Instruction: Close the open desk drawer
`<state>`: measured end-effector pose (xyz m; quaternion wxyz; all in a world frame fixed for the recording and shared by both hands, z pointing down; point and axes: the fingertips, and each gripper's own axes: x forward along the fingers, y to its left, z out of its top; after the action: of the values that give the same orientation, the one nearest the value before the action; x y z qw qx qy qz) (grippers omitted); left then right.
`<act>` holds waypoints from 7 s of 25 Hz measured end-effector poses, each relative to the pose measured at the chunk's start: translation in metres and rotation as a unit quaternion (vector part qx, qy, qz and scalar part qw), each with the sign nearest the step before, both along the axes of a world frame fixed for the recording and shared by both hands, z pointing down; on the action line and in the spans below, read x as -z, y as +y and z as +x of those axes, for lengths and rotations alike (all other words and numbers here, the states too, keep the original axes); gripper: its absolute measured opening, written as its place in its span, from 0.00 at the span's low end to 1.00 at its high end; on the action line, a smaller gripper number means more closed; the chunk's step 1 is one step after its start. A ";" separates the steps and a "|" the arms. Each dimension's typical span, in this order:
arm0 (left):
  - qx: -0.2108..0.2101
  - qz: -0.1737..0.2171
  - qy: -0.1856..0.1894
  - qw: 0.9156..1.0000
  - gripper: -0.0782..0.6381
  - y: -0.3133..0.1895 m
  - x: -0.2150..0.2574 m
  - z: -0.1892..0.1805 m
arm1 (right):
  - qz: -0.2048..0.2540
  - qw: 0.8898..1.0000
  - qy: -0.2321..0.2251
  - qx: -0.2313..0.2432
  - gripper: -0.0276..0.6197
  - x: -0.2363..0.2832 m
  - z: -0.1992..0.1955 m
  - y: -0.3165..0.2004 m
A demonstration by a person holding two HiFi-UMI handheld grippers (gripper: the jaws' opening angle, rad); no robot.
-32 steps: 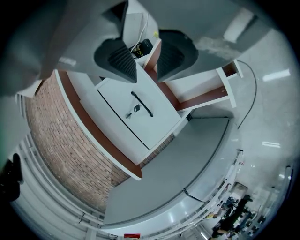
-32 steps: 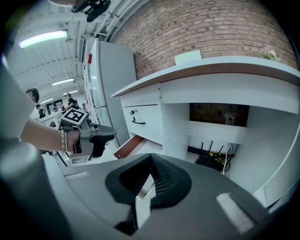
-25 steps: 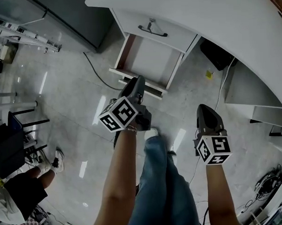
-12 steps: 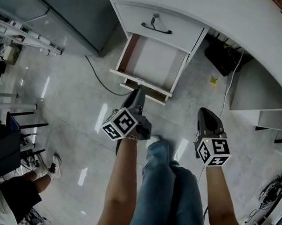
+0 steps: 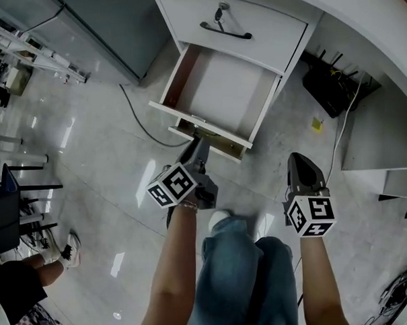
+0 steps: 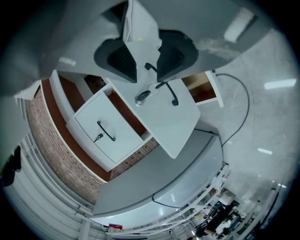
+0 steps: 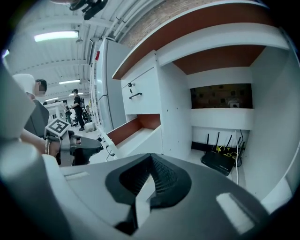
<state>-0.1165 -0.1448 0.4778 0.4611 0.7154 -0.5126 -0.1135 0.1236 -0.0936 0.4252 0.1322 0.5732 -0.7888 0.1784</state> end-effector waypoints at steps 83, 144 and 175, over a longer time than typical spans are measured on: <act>-0.014 0.074 0.024 0.997 0.33 -0.089 0.010 0.026 | 0.158 0.987 0.010 -0.017 0.04 -0.032 0.008 -0.067; -0.020 0.058 0.025 0.998 0.33 -0.195 0.010 0.080 | 0.137 0.989 0.027 -0.051 0.04 -0.053 0.038 -0.100; -0.046 0.143 -0.032 0.988 0.22 -0.129 0.029 0.034 | 0.129 0.991 0.028 -0.024 0.04 -0.066 0.026 -0.069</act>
<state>-0.0828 -0.2735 0.4491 0.3424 0.8000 -0.4721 -0.1413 0.1499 -0.1621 0.4910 0.0746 0.6092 -0.7871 0.0622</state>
